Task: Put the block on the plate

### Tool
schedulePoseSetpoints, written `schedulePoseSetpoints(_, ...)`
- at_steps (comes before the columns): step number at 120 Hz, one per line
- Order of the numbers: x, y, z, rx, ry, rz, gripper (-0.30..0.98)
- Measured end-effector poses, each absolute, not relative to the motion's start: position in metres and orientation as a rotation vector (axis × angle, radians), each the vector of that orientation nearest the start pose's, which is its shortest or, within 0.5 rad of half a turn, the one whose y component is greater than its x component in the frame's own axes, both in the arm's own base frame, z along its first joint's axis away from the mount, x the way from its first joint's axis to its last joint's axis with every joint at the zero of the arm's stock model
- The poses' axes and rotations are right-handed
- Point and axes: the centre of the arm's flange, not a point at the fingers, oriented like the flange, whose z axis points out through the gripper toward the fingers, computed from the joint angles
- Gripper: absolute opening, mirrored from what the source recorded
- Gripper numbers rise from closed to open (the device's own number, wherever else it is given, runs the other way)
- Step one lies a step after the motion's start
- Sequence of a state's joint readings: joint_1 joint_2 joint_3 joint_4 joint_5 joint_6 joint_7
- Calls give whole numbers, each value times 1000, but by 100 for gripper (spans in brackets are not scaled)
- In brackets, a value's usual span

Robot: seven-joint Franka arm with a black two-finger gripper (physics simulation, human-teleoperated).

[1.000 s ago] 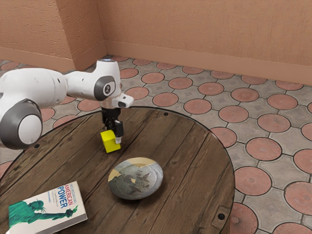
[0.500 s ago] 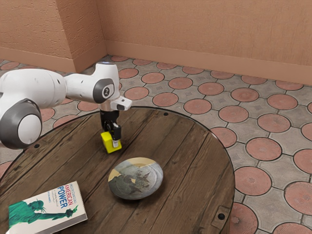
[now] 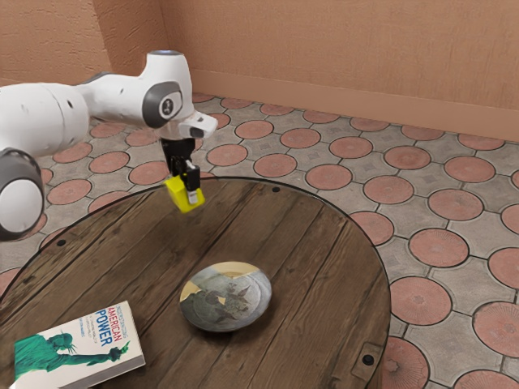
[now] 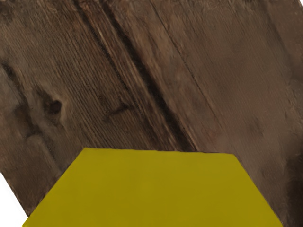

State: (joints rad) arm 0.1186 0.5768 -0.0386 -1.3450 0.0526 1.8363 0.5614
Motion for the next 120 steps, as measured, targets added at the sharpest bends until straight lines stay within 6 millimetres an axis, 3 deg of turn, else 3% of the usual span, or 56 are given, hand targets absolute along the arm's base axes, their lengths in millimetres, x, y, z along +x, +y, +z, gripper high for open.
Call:
schedulePoseSetpoints(18, 701, 4, 406, -3009, 880, 149, 38)
schedulePoseSetpoints(35, 679, -45, 427, -2982, 970, 189, 38)
schedulePoseSetpoints(46, 665, -77, 431, -2965, 1032, 221, 38)
schedulePoseSetpoints(66, 619, -88, 441, -2957, 1048, 273, 40)
schedulePoseSetpoints(80, 596, -86, 415, -2961, 1036, 312, 41)
schedulePoseSetpoints(99, 576, -83, 359, -2970, 1012, 352, 41)
schedulePoseSetpoints(120, 576, -82, 322, -2982, 979, 321, 42)
